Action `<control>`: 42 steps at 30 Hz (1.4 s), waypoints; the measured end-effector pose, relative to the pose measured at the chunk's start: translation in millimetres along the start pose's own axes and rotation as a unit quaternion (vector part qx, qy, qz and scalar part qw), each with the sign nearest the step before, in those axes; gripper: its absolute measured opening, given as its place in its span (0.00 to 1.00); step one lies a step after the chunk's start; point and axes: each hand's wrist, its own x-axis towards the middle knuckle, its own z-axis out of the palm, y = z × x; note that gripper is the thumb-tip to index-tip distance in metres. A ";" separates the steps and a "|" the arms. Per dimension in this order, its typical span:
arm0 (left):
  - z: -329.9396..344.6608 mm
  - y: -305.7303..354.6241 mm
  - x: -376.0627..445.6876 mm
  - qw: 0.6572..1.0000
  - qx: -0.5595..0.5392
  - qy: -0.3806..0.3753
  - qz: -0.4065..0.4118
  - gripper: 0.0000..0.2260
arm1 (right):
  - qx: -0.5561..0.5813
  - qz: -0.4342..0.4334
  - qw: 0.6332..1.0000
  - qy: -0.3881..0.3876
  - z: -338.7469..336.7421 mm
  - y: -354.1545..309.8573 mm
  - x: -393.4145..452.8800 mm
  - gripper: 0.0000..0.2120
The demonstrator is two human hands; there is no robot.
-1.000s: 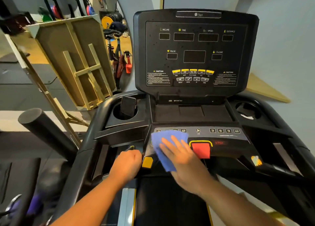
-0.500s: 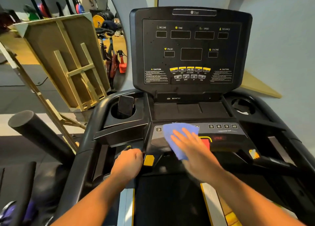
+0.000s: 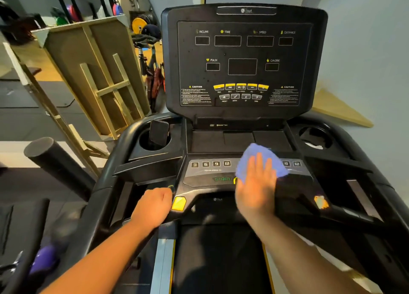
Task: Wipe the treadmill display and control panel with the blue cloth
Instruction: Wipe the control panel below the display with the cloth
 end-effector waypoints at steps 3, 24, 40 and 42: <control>0.1 0.8 -1.9 1.000 -0.003 0.002 0.001 0.19 | 0.018 -0.226 0.972 -0.060 1.4 -50.9 -15.4 0.31; 6.8 -3.3 0.7 0.998 -0.009 0.028 -0.055 0.17 | 0.021 -0.063 0.998 -0.024 -26.6 86.0 -2.4 0.31; -13.5 22.9 4.5 0.992 0.087 0.086 0.007 0.08 | 0.157 -0.444 0.850 -0.234 -40.7 -0.5 -0.9 0.26; -24.0 37.0 14.6 0.990 0.078 0.117 0.033 0.06 | 0.212 -0.386 0.853 -0.281 -47.7 -0.7 -0.7 0.24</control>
